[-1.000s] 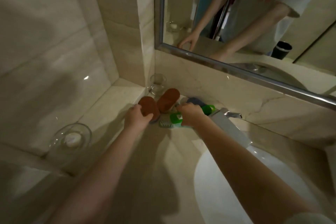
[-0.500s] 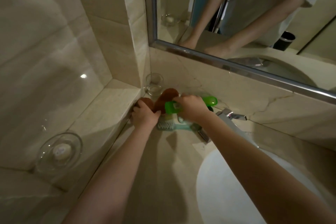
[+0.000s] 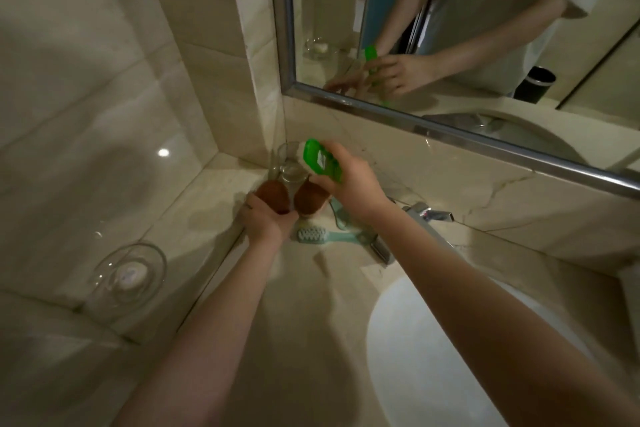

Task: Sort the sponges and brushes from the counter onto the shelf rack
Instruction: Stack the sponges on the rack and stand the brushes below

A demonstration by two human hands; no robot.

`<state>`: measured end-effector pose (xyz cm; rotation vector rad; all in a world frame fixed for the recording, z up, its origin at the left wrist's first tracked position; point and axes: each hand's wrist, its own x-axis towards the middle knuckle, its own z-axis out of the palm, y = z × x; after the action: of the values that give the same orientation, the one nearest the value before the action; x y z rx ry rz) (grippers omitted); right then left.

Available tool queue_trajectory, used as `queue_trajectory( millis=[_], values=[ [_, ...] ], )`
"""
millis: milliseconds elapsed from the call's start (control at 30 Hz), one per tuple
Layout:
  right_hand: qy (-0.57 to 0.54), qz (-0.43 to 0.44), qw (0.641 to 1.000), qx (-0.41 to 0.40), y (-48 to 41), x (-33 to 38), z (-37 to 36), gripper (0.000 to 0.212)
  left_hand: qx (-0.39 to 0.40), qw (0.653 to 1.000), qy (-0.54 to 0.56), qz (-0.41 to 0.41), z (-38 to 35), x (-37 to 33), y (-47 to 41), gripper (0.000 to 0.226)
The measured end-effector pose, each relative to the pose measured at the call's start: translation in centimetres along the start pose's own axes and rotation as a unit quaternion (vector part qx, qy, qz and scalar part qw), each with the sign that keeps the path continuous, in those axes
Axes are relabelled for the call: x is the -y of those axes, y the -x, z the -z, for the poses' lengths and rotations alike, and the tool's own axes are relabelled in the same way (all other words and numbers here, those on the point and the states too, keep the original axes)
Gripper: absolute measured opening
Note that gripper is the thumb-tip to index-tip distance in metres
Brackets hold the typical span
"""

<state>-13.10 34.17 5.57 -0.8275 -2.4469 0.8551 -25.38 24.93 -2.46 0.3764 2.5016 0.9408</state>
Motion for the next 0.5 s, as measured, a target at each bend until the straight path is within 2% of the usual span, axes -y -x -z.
queue_trajectory(
  millis=[67,133,200,267,367,500],
  values=[
    [-0.11,-0.038,0.993,-0.03,0.6,1.4,1.1,0.059,0.023,0.995,0.099,-0.016,0.7,-0.3,0.9,0.096],
    [-0.246,-0.086,0.964,-0.05,1.5,2.6,2.2,0.058,0.037,0.987,0.153,-0.03,1.4,-0.9,2.1,0.101],
    [-0.337,-0.115,0.932,-0.073,2.6,3.1,3.5,0.054,0.028,0.983,0.172,-0.058,2.0,-1.5,3.5,0.091],
    [-0.395,-0.139,0.904,-0.082,4.1,3.2,5.0,0.048,0.021,0.977,0.191,-0.096,2.3,-2.1,5.2,0.075],
    [-0.451,-0.172,0.869,-0.109,7.0,2.7,7.2,0.031,0.051,0.966,0.222,-0.122,1.9,-2.9,8.4,0.07],
    [-0.493,-0.253,0.822,-0.134,11.4,0.3,9.3,0.043,0.117,0.953,0.236,-0.146,0.3,-3.8,13.1,0.081]
  ],
)
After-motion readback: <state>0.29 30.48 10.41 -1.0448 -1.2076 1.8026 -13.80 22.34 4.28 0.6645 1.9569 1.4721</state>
